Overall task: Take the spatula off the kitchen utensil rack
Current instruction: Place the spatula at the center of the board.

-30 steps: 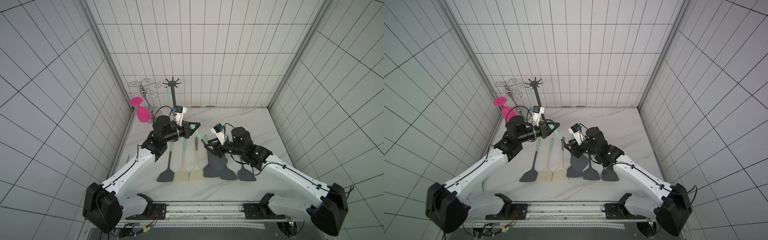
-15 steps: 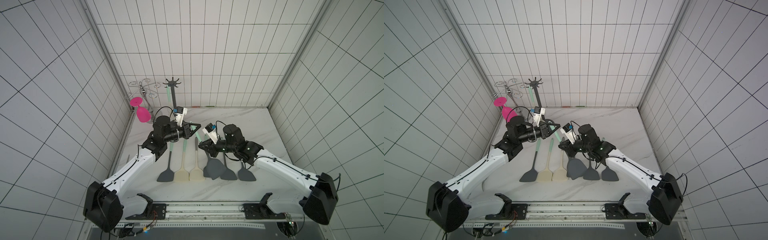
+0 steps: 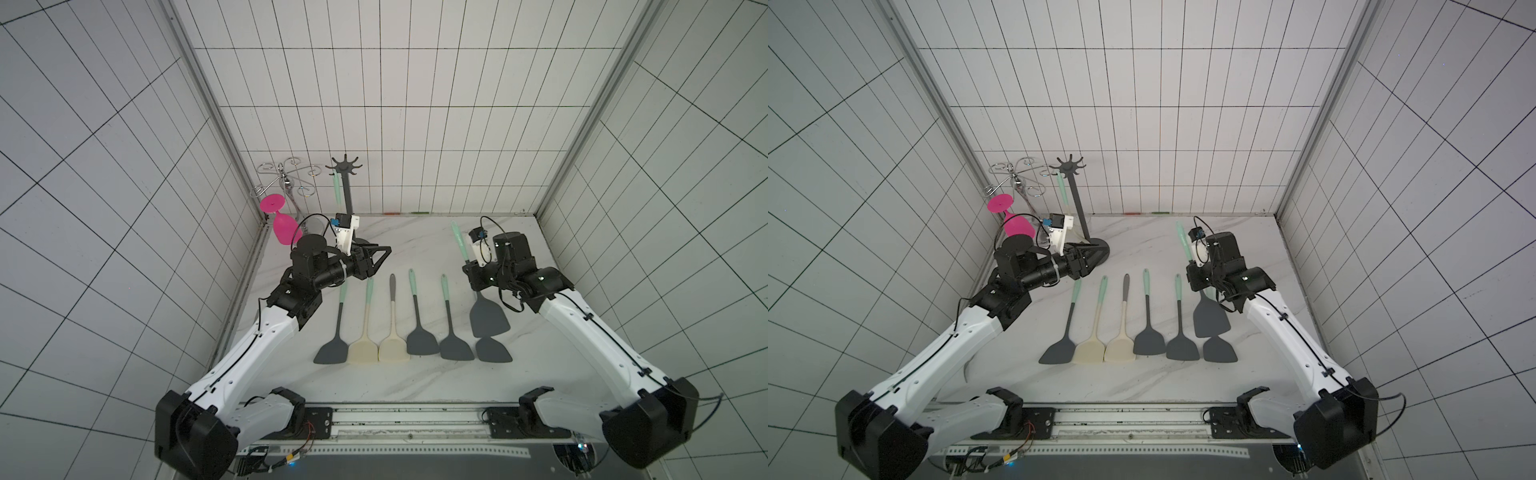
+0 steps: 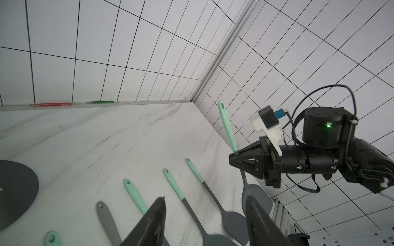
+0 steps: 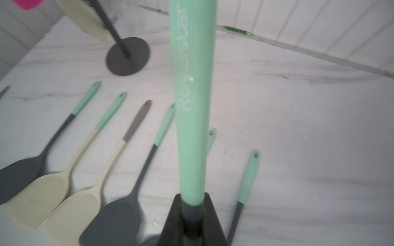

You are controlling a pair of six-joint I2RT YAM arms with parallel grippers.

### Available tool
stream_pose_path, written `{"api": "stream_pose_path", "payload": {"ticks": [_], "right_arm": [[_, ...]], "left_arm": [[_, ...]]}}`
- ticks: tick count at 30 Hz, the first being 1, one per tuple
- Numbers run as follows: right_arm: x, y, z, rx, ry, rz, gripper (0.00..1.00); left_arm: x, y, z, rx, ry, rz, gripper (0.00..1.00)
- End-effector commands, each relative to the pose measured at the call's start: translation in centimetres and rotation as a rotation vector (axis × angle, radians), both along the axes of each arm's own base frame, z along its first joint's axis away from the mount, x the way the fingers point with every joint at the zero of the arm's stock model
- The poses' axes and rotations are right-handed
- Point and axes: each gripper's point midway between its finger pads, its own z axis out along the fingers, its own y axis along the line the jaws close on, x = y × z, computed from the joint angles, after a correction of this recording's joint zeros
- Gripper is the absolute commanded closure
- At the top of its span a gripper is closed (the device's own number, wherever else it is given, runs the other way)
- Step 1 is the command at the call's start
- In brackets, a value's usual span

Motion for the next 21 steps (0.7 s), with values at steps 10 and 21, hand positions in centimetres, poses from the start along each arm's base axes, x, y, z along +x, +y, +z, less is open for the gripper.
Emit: {"api": "stream_pose_path", "payload": {"ticks": [10, 21], "right_arm": [[-0.8, -14.5, -8.0, -0.087, 0.291, -0.344, 1.0], [-3.0, -16.8, -15.0, -0.259, 0.542, -0.273, 1.0]], "left_arm": [[-1.7, -3.9, -3.8, 0.043, 0.077, -0.106, 0.43], [-1.5, -5.0, -5.8, 0.059, 0.132, -0.13, 0.43]]}}
